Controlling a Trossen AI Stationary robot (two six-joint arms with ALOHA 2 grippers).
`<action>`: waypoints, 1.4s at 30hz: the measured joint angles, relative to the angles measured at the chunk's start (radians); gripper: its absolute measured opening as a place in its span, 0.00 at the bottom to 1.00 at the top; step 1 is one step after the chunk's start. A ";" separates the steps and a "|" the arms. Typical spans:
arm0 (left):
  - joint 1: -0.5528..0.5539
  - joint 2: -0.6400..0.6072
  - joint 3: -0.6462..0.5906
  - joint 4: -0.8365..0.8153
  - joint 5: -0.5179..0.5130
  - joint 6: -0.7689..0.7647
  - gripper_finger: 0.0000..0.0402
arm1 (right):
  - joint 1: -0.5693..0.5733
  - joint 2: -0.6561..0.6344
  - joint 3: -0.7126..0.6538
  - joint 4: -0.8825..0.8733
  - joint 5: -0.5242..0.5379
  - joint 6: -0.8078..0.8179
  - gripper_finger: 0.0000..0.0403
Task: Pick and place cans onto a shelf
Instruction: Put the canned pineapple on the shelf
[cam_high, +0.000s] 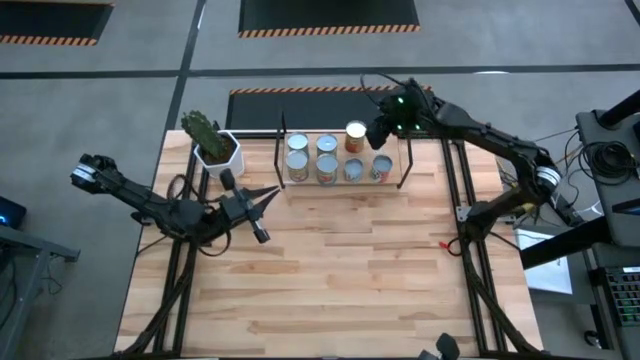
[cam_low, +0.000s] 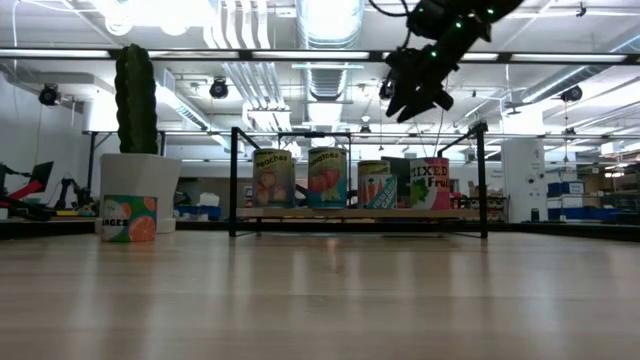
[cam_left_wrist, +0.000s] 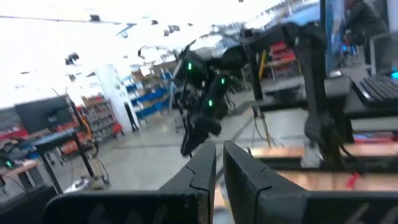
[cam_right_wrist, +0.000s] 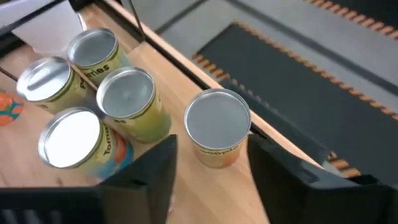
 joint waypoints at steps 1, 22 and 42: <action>0.000 0.000 0.000 0.026 0.000 0.025 0.03 | 0.000 0.025 0.045 -0.049 0.000 -0.008 0.37; 0.000 0.000 0.000 0.015 -0.001 0.094 0.03 | -0.002 0.448 0.478 -0.433 0.008 -0.211 0.03; 0.000 0.000 0.000 0.015 -0.001 0.094 0.03 | -0.002 0.496 0.494 -0.374 0.008 -0.208 0.03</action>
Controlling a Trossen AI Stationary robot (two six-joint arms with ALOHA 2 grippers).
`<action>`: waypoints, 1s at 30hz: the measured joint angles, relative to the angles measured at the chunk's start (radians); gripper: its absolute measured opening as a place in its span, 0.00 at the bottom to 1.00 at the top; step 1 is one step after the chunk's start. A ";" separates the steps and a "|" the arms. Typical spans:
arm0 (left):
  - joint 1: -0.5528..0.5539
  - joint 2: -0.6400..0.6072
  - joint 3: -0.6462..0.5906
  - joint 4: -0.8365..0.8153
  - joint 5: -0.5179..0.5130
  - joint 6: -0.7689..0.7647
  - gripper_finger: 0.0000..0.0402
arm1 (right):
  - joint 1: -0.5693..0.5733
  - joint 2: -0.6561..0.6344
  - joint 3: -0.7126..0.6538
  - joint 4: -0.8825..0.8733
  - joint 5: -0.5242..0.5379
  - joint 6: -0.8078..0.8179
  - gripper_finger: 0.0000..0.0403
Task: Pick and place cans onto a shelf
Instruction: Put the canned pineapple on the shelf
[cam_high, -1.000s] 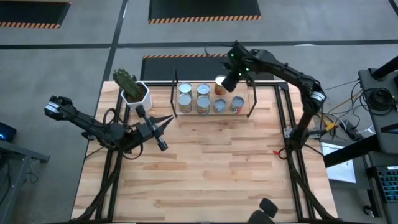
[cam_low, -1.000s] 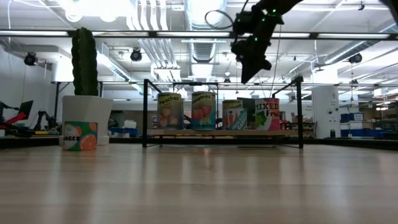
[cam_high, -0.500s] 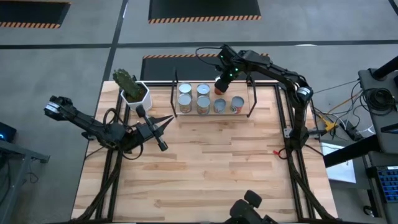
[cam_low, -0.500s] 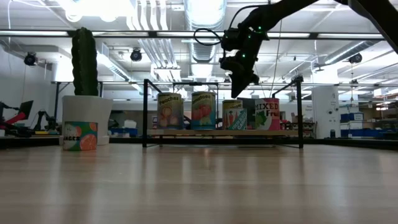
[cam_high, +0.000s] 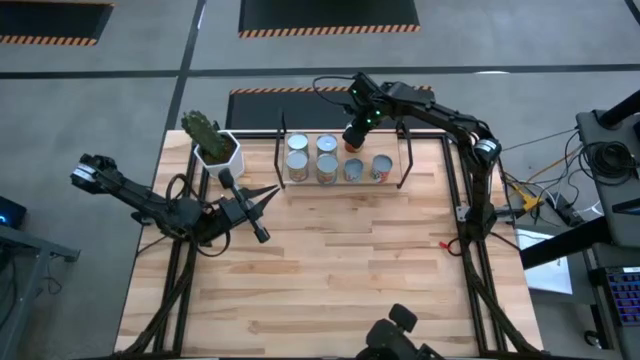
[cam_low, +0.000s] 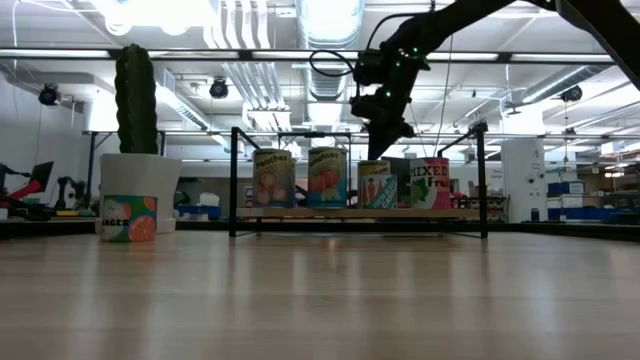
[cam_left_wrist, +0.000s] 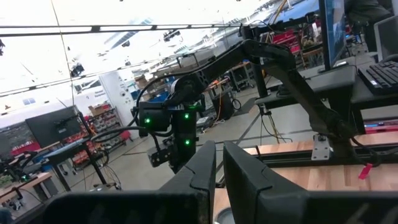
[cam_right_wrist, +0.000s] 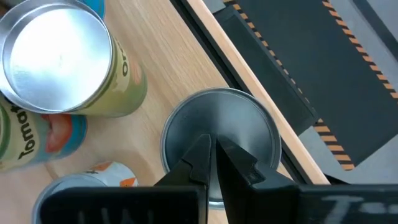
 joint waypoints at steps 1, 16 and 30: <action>0.000 0.000 0.000 0.000 0.000 0.000 0.03 | 0.000 0.000 -0.002 0.002 0.000 0.001 0.03; 0.000 0.000 0.000 0.000 0.000 0.000 0.03 | 0.006 -0.003 -0.053 0.080 -0.001 0.027 0.03; 0.000 0.000 0.000 0.000 0.000 0.000 0.03 | 0.031 0.001 -0.059 0.168 -0.005 0.042 0.03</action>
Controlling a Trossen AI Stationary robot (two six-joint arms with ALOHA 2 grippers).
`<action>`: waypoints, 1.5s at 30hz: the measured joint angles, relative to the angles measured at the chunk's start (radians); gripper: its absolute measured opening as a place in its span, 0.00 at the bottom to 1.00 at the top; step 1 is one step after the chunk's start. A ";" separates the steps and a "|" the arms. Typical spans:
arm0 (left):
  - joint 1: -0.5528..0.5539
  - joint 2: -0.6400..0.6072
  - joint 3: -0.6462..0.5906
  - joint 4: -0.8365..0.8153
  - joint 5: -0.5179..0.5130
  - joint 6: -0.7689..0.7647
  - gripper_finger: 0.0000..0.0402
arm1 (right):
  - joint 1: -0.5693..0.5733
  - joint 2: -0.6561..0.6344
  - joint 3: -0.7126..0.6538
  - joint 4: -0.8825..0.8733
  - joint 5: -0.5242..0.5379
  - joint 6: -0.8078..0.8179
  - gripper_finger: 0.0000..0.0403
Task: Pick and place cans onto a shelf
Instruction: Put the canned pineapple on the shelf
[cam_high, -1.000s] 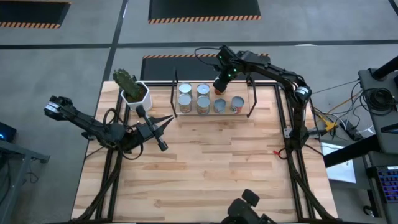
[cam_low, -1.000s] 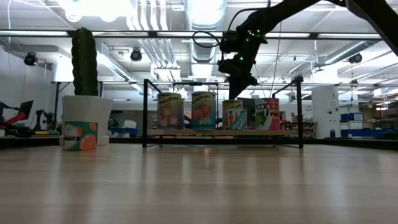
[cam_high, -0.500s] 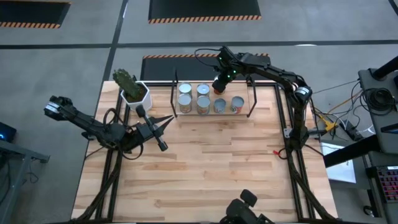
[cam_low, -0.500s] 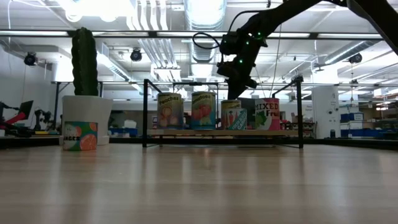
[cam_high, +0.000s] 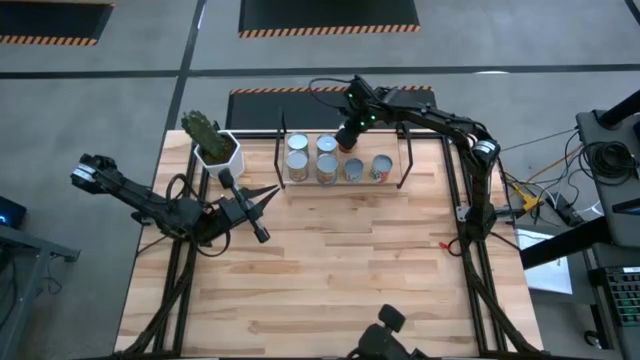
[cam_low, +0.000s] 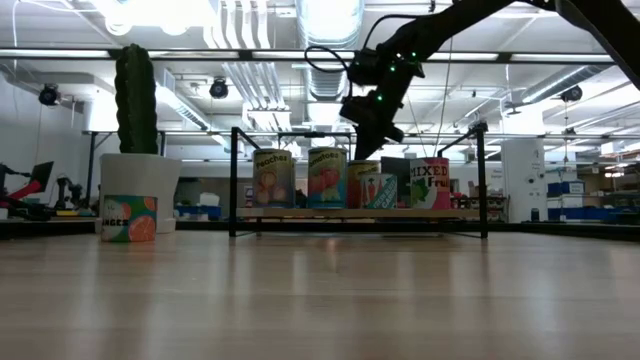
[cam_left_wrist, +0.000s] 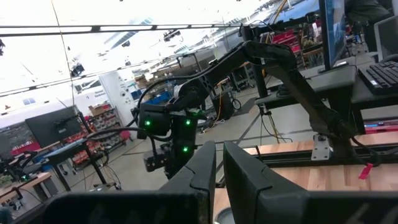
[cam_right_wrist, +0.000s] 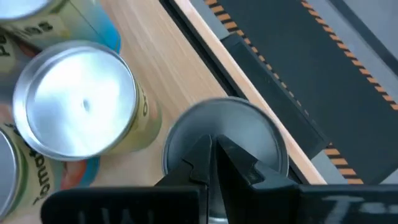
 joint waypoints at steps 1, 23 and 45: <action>0.000 0.000 0.000 0.000 0.000 0.000 0.03 | 0.002 0.000 0.000 0.009 0.000 0.000 0.03; 0.000 0.000 0.000 -0.008 0.000 0.000 0.03 | -0.042 -0.049 0.060 -0.280 0.034 0.000 0.03; 0.000 0.000 0.000 -0.014 0.000 0.000 0.03 | -0.047 -0.007 -0.021 -0.111 0.030 -0.016 0.03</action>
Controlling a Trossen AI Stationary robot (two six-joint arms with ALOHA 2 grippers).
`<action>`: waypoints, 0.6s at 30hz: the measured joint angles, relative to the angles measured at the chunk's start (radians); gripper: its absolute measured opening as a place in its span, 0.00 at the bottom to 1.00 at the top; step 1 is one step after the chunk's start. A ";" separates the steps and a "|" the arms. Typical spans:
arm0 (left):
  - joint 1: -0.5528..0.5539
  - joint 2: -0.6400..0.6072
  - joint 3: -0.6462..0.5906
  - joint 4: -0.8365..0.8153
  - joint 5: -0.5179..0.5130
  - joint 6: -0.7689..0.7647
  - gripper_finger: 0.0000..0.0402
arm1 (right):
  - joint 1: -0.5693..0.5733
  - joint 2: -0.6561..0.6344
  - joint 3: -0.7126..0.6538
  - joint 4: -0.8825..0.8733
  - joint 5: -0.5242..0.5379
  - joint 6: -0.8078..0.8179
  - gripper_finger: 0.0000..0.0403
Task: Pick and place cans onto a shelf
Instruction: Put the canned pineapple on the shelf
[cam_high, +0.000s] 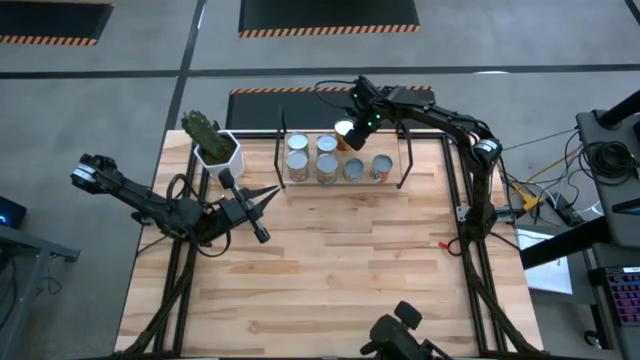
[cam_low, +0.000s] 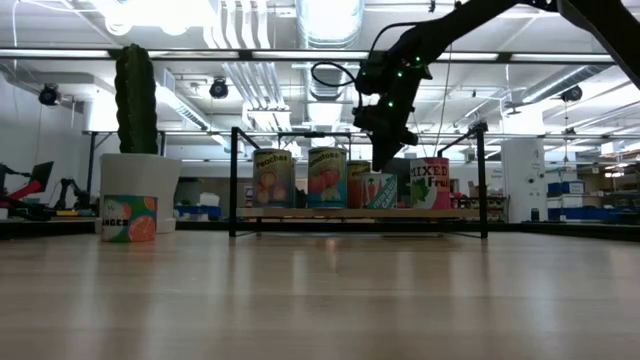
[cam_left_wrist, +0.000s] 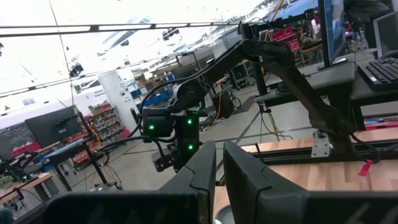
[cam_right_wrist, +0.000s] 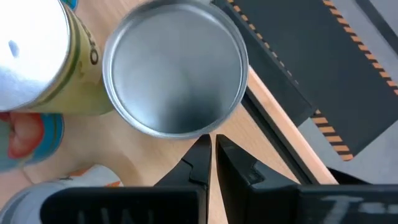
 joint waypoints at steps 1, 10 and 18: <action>0.000 0.000 0.000 0.000 0.000 0.000 0.03 | -0.004 0.000 0.000 -0.002 0.000 0.001 0.03; 0.000 0.000 0.000 0.000 0.000 0.000 0.03 | -0.017 0.006 -0.006 0.078 0.001 0.036 0.03; 0.000 0.000 0.000 0.000 0.000 0.000 0.03 | 0.009 0.006 -0.006 0.125 0.000 0.031 0.03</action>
